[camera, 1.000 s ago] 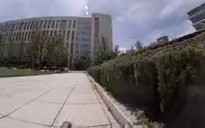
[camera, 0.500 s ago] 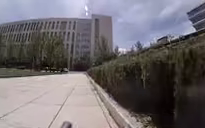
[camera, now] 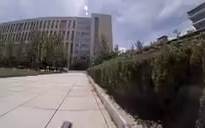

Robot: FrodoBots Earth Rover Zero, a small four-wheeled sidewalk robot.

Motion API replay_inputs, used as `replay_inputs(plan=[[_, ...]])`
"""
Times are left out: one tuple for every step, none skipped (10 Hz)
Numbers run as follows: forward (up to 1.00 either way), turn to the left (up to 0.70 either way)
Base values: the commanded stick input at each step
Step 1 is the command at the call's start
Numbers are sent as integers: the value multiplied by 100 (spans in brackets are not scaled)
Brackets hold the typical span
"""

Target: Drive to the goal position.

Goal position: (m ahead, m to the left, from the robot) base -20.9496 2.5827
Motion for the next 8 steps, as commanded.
replay_inputs(plan=[[10, 1], [28, 9], [70, 28], [70, 31], [70, 34], [70, 35], [70, 35], [70, 35]])
